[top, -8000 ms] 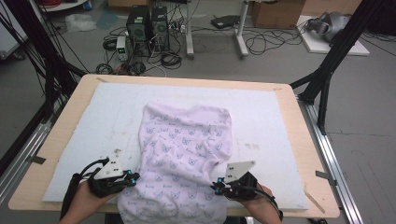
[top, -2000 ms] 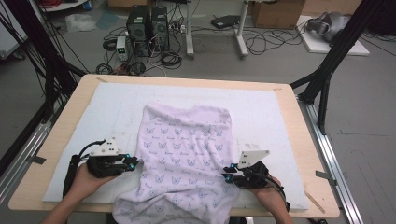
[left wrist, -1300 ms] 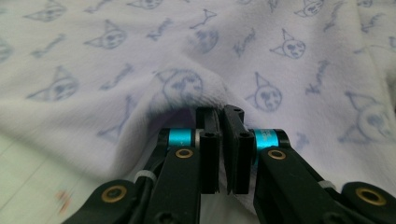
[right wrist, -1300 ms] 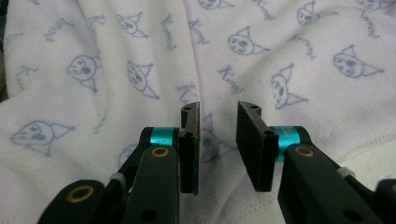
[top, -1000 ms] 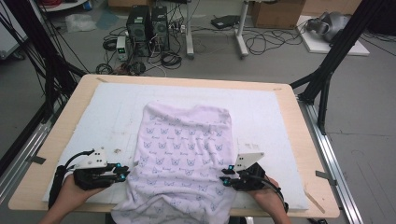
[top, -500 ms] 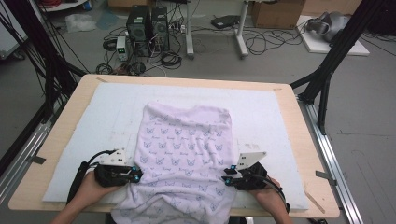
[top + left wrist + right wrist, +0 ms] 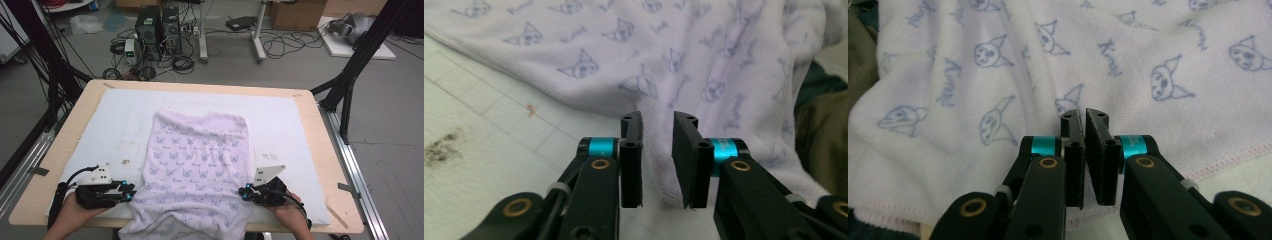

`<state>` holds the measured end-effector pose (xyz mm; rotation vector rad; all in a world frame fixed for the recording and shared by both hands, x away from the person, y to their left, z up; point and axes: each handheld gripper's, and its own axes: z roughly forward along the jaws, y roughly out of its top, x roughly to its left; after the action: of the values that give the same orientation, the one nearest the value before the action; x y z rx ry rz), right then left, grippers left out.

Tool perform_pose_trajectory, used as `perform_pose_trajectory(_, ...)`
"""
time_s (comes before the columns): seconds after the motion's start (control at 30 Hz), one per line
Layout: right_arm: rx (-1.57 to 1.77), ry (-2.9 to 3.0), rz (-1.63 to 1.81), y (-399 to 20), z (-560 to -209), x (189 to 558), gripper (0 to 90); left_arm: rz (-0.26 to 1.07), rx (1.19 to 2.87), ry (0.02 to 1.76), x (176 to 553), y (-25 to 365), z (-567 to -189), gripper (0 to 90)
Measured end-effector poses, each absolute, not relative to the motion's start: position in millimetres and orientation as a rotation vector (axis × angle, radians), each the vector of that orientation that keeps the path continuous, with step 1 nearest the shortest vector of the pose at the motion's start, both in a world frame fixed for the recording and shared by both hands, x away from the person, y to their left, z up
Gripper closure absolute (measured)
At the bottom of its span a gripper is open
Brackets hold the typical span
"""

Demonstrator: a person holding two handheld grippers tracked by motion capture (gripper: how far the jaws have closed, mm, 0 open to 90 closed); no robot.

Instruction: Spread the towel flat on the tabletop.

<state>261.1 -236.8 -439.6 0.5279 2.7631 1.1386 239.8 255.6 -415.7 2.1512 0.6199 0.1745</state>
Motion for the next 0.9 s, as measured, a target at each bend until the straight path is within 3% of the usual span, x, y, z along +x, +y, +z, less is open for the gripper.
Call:
perform_pose_trajectory(0.23,0.575,2.694,1.189,-242.2,-429.1,273.6,74.7,0.218,2.147,0.661,272.1,241.8,-422.3,74.6)
perform_pose_trajectory(0.37,0.605,2.693,1.131,-236.4,-433.5,286.8,67.5,0.191,2.215,0.659,285.2,222.3,-436.6,67.0)
perform_pose_trajectory(0.43,0.618,2.709,1.086,-233.4,-437.9,292.3,67.4,0.227,2.223,0.647,286.6,215.1,-442.1,67.9)
perform_pose_trajectory(0.47,0.624,2.713,1.095,-232.6,-439.7,294.2,67.2,0.236,2.225,0.656,287.2,213.7,-441.8,73.0)
perform_pose_trajectory(0.53,0.650,2.715,1.116,-232.7,-440.1,297.1,69.1,0.240,2.235,0.653,288.6,213.1,-440.5,85.3)
perform_pose_trajectory(0.57,0.655,2.720,1.120,-233.0,-440.4,297.8,72.6,0.242,2.236,0.656,288.6,213.3,-440.0,86.9)
perform_pose_trajectory(0.67,0.628,2.738,1.115,-234.2,-439.1,298.3,86.9,0.265,2.258,0.652,287.9,218.5,-437.7,88.2)
perform_pose_trajectory(0.87,0.655,2.703,1.061,-238.2,-433.9,300.6,87.9,0.328,2.210,0.724,289.0,242.9,-429.0,89.2)
perform_pose_trajectory(0.9,0.659,2.687,1.066,-239.7,-432.8,301.5,87.8,0.325,2.194,0.737,288.6,245.4,-426.7,85.9)
